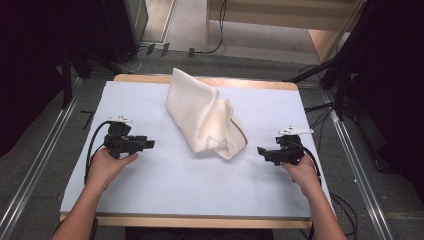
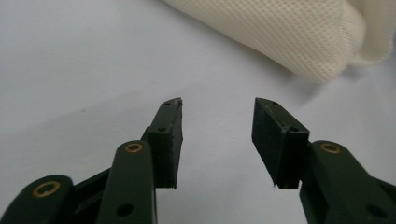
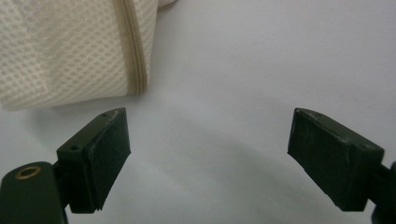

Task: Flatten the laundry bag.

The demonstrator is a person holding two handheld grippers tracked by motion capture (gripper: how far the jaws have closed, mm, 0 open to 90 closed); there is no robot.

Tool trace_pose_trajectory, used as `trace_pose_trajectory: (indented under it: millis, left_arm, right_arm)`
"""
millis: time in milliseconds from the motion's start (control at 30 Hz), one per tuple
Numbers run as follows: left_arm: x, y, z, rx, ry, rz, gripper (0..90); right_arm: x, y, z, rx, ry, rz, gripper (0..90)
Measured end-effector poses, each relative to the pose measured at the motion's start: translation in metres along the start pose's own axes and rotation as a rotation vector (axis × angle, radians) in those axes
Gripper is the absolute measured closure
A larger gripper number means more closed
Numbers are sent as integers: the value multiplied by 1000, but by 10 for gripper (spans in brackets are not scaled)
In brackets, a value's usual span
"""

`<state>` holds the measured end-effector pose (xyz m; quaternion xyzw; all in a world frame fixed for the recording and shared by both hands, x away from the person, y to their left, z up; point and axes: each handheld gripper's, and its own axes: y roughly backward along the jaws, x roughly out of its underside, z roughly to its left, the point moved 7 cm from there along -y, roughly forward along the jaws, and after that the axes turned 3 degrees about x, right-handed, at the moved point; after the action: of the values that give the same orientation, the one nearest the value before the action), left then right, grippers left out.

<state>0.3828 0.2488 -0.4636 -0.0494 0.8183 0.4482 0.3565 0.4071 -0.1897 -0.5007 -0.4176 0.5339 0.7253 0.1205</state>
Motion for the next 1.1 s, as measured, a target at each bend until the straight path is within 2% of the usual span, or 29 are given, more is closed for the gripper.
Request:
trace_pose_trajectory:
  millis: [100,167,233,267,300,367,467,500,567,600,633,767,833,867,967,1100]
  left_arm:
    - [1,1,2,1,7,0,540]
    - [3,1,4,-11,11,15,542]
    - [4,1,5,-6,25,23,572]
    - [6,0,6,8,36,42,572]
    - [6,0,6,8,36,42,567]
    - [8,-3,6,0,12,76,537]
    - [8,-4,6,0,-1,83,498]
    - [7,-3,5,18,8,73,429]
    - [6,-3,4,24,9,63,400]
    - [4,-1,4,26,10,47,385]
    - [3,0,4,35,15,42,368]
    - [1,1,4,55,24,27,328]
    - [1,1,4,60,28,26,331]
    - [-1,2,4,67,27,20,346]
    - [-1,2,4,66,19,22,371]
    - [-1,0,4,48,5,32,370]
  right_arm:
    - [-1,-1,0,13,-4,1,137]
    - [1,-1,4,7,19,11,137]
    - [2,-1,6,2,24,21,136]
    - [3,0,12,-63,27,49,139]
    - [3,0,12,-63,27,49,139]
    - [3,0,16,-53,42,53,140]
    - [2,1,17,-46,31,58,164]
    - [3,2,17,-41,40,77,276]
    - [4,1,18,-45,58,82,319]
    - [4,1,18,-54,58,85,359]
    - [4,2,19,-66,45,90,361]
    - [-2,6,21,-69,38,52,373]
    - [-3,7,21,-73,38,39,383]
    - [-5,10,22,-77,24,28,382]
    - [-8,12,23,-82,12,17,375]
    - [-8,15,25,-64,33,12,374]
